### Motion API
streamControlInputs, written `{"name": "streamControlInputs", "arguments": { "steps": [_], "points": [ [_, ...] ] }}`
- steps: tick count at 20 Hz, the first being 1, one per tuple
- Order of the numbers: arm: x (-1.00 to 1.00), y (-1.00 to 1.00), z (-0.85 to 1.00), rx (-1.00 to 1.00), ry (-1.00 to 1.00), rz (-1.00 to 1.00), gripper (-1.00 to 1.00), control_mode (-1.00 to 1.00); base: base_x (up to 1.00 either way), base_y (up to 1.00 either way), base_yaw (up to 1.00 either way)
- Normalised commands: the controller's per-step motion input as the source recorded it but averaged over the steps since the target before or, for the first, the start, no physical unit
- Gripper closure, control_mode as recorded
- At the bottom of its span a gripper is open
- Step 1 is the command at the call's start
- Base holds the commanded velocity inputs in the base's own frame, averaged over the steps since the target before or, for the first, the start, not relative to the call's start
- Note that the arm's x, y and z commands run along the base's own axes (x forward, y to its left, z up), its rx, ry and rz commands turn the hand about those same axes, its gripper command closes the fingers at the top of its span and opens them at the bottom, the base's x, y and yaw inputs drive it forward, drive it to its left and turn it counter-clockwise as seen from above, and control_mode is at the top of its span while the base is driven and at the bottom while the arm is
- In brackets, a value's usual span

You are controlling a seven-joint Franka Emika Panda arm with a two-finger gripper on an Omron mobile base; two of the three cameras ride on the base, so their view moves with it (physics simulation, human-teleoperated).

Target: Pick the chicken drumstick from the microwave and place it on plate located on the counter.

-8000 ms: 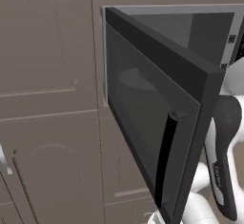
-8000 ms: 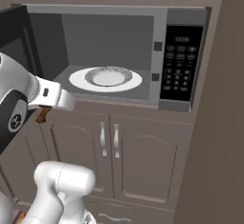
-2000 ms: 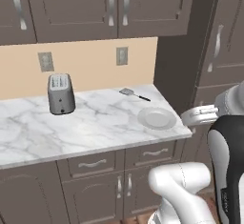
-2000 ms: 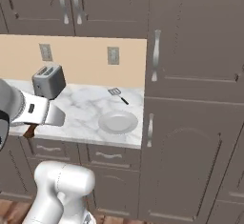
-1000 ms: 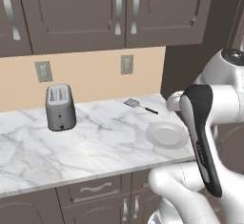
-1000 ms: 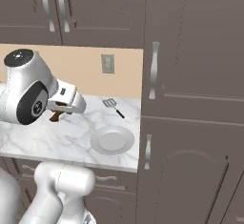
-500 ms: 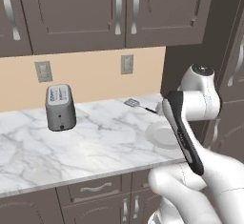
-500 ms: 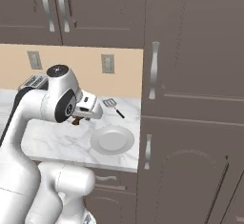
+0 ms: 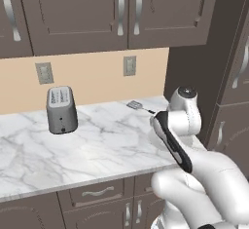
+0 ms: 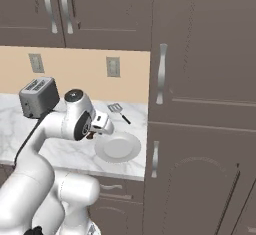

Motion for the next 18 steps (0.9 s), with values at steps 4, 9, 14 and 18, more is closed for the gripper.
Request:
{"name": "streamControlInputs", "arguments": {
  "steps": [4, 9, 14, 18],
  "points": [
    [0.63, -0.01, -0.55, 0.0, 0.0, -0.02, 1.0, -1.0, 0.0, 0.0, 0.0],
    [0.46, -0.19, -0.47, 0.0, 0.02, 0.0, 1.0, -1.0, 0.0, 0.0, 0.0],
    [0.03, -0.19, -0.22, 0.0, 0.06, 0.0, 1.0, -1.0, 0.0, 0.0, 0.0],
    [0.0, -0.06, -0.17, 0.0, 0.04, 0.0, 1.0, -1.0, 0.0, 0.0, 0.0]
  ]
}}
